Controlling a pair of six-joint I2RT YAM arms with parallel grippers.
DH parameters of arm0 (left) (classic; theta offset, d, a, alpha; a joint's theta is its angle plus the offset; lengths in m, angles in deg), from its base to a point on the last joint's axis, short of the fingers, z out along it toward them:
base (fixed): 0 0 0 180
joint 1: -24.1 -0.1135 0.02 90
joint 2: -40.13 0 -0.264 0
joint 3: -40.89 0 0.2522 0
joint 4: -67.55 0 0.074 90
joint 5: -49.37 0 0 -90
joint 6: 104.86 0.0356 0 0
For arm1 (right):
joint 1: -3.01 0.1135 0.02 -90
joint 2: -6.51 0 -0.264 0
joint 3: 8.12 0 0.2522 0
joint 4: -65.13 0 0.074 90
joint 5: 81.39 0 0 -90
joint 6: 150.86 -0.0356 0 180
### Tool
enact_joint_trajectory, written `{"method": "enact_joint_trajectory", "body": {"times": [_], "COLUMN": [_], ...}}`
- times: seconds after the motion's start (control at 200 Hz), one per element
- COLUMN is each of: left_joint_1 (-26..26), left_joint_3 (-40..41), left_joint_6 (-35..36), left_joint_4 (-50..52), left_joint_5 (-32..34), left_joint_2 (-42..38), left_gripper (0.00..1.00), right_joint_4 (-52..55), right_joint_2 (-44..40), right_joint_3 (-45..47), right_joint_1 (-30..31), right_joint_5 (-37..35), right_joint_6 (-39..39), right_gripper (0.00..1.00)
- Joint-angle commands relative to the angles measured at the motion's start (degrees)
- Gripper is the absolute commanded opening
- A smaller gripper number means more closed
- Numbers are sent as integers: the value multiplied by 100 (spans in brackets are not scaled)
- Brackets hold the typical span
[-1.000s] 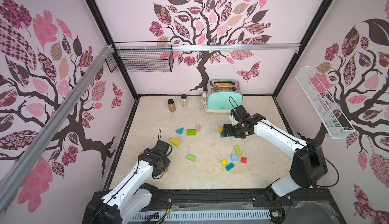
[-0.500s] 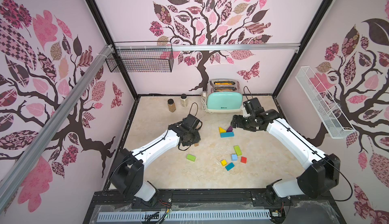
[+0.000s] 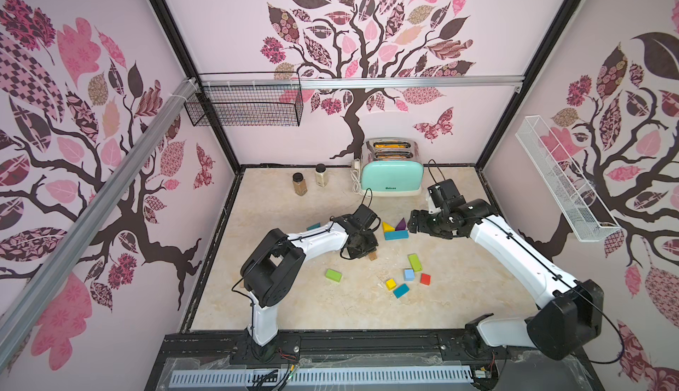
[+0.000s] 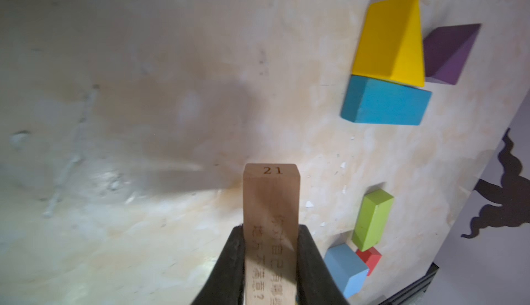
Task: Assemble a carrot with building blocks
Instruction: Place the building block at the center of the board.
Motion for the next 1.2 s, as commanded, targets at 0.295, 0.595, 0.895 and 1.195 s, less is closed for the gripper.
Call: {"method": "enact_joint_trajectory", "body": {"times": [0.295, 0.595, 0.895, 1.195], "left_joint_1": [185, 211, 3, -1844], "left_joint_3": [-196, -292, -117, 1789], "left_joint_6": [-476, -380, 156, 7], "left_joint_4": [-262, -431, 302, 1425], "left_joint_5": [-209, -401, 611, 1965], "left_joint_2": [355, 518, -565, -3114], "left_gripper": [22, 56, 70, 83], "right_joint_4": [-9, -109, 4, -135], "right_joint_2": [-244, -147, -113, 14], "right_joint_3": [158, 149, 42, 152], "right_joint_1": [-11, -14, -8, 64], "right_joint_5": [-72, 41, 220, 688], "right_joint_6": [-102, -111, 86, 162], "right_gripper": [89, 90, 91, 91]}}
